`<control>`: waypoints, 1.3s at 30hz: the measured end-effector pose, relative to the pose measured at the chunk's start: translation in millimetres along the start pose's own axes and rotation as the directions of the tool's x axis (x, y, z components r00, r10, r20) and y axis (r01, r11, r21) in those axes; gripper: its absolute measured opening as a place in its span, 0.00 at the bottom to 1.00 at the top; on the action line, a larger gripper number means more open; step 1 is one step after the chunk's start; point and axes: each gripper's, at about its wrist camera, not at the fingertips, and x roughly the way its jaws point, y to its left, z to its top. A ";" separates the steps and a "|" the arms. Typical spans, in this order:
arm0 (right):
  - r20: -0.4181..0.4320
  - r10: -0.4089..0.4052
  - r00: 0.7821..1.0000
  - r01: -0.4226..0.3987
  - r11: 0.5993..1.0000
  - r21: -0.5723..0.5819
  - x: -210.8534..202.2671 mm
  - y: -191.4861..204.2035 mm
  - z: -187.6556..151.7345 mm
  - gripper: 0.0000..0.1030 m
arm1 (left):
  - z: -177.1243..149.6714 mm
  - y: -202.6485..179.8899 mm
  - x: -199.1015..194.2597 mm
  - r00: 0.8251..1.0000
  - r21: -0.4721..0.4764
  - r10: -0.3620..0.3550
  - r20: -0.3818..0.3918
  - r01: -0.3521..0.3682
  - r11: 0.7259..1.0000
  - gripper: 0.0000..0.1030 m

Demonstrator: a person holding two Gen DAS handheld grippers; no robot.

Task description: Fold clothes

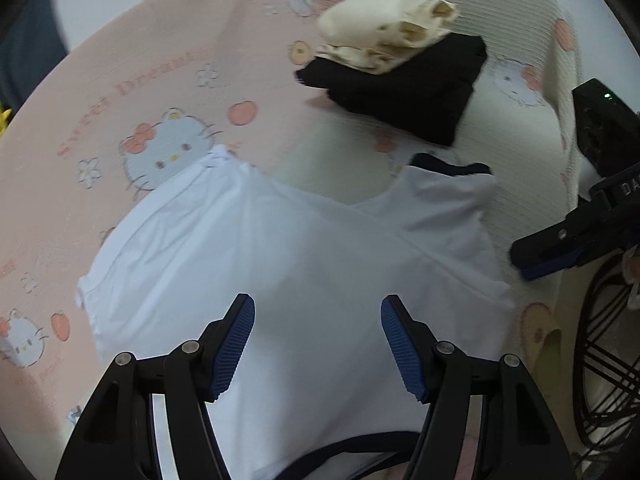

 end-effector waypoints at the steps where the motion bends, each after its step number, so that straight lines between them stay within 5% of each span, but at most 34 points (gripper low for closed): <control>1: 0.002 0.011 1.000 -0.011 1.000 0.018 1.9 -2.0 -1.5 0.57 | 0.4 -3.5 1.3 1.000 -0.001 -0.018 -0.003 0.018 1.000 0.62; 5: 0.022 0.018 1.000 -0.019 0.999 0.030 5.2 -0.6 -6.2 0.57 | 0.2 -14.1 3.9 0.988 -0.034 -0.151 -0.018 0.151 0.988 0.62; 11: 0.048 0.028 0.998 -0.029 0.999 0.033 9.4 2.3 -5.4 0.57 | -5.2 -30.0 10.1 0.945 -0.092 -0.322 -0.051 0.316 0.944 0.62; 13: 0.044 0.026 0.999 -0.028 0.999 0.033 12.3 3.3 -2.4 0.49 | -6.6 -30.9 10.6 0.932 -0.122 -0.359 -0.052 0.351 0.928 0.62; 15: 0.031 -0.024 0.999 0.024 1.000 0.003 17.1 6.3 -0.2 0.25 | -7.9 -32.0 11.7 0.923 -0.146 -0.383 -0.045 0.373 0.916 0.62; 18: 0.017 -0.061 0.998 0.062 0.998 -0.033 18.9 6.9 0.9 0.15 | -10.6 -35.5 14.0 0.915 -0.168 -0.400 -0.042 0.389 0.906 0.62; 24: 0.006 -0.012 1.000 0.012 1.000 -0.024 13.6 5.0 5.4 0.10 | -13.1 -50.1 24.1 0.909 -0.184 -0.412 -0.064 0.395 0.900 0.62; 30: 0.005 0.039 0.999 -0.039 0.998 -0.052 8.8 11.1 11.4 0.10 | -7.0 -66.6 28.5 0.934 -0.136 -0.353 -0.056 0.343 0.929 0.62; 39: 0.017 0.135 0.991 -0.136 0.988 0.076 8.7 -8.2 16.4 0.10 | 6.8 -71.9 46.8 0.953 -0.151 -0.295 -0.061 0.284 0.947 0.58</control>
